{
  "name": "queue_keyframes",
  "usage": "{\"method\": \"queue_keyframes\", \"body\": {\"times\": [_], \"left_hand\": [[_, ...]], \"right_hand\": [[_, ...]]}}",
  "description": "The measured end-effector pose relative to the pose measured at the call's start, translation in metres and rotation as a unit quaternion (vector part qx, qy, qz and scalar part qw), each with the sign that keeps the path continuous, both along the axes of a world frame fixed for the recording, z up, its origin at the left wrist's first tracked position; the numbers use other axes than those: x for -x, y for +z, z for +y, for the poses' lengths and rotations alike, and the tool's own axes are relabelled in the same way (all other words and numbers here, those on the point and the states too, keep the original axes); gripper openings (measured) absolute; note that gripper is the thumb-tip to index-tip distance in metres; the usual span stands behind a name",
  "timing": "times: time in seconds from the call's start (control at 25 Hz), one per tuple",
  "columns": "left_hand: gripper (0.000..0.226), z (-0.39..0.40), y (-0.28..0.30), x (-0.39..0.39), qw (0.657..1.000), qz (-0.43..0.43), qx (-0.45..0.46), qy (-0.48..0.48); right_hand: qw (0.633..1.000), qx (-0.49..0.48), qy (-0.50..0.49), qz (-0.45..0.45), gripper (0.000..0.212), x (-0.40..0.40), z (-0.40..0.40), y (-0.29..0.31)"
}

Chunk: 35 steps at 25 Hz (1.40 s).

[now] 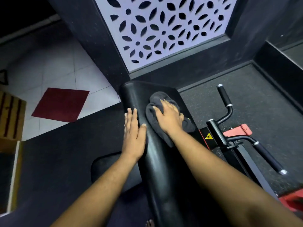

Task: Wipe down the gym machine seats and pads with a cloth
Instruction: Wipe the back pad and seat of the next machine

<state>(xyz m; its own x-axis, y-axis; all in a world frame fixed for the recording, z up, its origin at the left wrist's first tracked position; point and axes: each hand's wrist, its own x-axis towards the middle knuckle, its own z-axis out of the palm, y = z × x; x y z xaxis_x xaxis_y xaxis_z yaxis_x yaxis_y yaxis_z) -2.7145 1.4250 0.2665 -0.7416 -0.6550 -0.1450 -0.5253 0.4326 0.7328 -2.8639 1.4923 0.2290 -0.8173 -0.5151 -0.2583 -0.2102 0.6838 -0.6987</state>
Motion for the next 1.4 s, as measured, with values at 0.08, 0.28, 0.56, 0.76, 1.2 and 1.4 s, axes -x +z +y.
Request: {"method": "queue_keyframes", "body": {"times": [0.08, 0.28, 0.56, 0.76, 1.2, 1.4], "left_hand": [[0.08, 0.003, -0.002, 0.006, 0.998, -0.015, 0.061, -0.015], [0.098, -0.001, -0.006, 0.01, 0.993, -0.052, 0.101, -0.03], [0.098, -0.003, -0.008, 0.011, 0.992, -0.049, 0.11, -0.032], [0.099, -0.005, -0.012, 0.008, 0.99, -0.041, 0.124, -0.048], [0.094, 0.002, -0.005, 0.007, 0.977, -0.074, 0.194, -0.046], [0.09, 0.036, -0.002, -0.018, 0.965, -0.06, 0.223, -0.128]], "right_hand": [[0.999, 0.038, 0.033, 0.017, 0.054, 0.019, -0.021, 0.0], [0.974, 0.111, 0.179, 0.084, 0.061, 0.059, -0.023, -0.031], [0.998, -0.056, 0.008, 0.012, 0.065, 0.082, -0.003, -0.06], [0.986, 0.052, 0.152, 0.053, 0.075, -0.009, 0.079, -0.03], [0.993, 0.029, 0.116, 0.004, 0.062, -0.079, 0.128, -0.002], [0.992, -0.124, -0.004, -0.03, 0.076, -0.09, 0.241, -0.062]]}}
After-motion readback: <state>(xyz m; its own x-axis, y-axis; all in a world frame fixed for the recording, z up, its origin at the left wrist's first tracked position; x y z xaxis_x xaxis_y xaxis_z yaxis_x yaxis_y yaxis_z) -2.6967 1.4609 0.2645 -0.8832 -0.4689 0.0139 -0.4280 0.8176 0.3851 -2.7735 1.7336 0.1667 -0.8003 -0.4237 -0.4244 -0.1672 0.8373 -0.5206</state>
